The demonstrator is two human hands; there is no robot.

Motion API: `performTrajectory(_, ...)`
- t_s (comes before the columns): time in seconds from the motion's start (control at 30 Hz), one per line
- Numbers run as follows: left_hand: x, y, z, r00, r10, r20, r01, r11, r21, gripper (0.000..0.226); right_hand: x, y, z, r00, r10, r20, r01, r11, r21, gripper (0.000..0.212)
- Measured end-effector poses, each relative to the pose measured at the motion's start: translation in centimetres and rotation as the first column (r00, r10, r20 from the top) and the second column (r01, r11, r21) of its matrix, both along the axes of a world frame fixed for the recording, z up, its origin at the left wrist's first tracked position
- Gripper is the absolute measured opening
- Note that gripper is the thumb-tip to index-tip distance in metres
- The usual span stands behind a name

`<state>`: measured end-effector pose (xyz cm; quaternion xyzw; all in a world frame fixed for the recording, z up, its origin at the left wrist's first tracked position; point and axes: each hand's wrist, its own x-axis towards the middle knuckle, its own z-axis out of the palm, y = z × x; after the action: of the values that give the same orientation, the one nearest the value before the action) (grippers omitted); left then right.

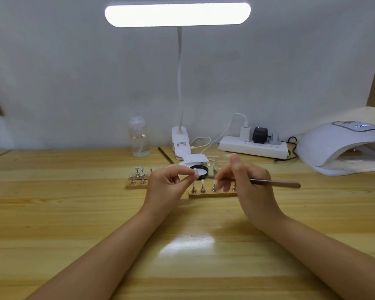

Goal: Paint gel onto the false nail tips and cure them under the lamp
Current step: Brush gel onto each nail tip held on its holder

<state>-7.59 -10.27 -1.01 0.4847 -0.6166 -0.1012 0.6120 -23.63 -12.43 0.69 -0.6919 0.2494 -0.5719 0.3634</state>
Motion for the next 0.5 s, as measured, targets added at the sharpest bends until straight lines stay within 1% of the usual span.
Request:
performTrajectory(0.07,0.0,0.0,0.0,1.0,-0.012,0.016,0.012,1.0,-0.006,0.021,0.0,-0.1,0.1,0.997,-0.057,-0.047,0.052,0.994,-0.096,0.025)
performTrajectory(0.13,-0.1,0.0,0.0,0.999,-0.023,0.022,0.024,1.0,-0.018,0.02,0.0,-0.2,0.2,0.993,-0.061,-0.098,0.048,0.99,-0.13,0.003)
performTrajectory(0.2,-0.2,0.1,0.0,0.998,-0.05,0.043,0.051,0.998,-0.031,0.019,0.0,-0.5,-0.2,0.974,-0.101,-0.203,0.057,0.976,-0.211,0.023)
performTrajectory(0.27,-0.3,0.1,0.0,0.993,-0.082,0.08,0.085,0.996,-0.032,0.017,0.0,-0.8,-0.6,0.943,-0.133,-0.305,0.049,0.963,-0.266,0.032)
performTrajectory(0.33,-0.4,0.1,0.0,0.989,-0.112,0.1,0.116,0.993,-0.036,0.019,0.1,-0.9,-0.8,0.926,-0.159,-0.342,0.048,0.949,-0.311,0.031)
performTrajectory(0.43,-0.4,0.2,0.1,0.981,-0.146,0.128,0.153,0.987,-0.048,0.019,0.2,-1.0,-0.8,0.932,-0.191,-0.308,0.072,0.931,-0.358,0.021)
performTrajectory(0.5,-0.4,0.2,0.0,0.98,-0.141,0.137,0.148,0.988,-0.04,0.02,0.1,-1.1,-0.8,0.935,-0.189,-0.299,0.072,0.929,-0.362,0.02)
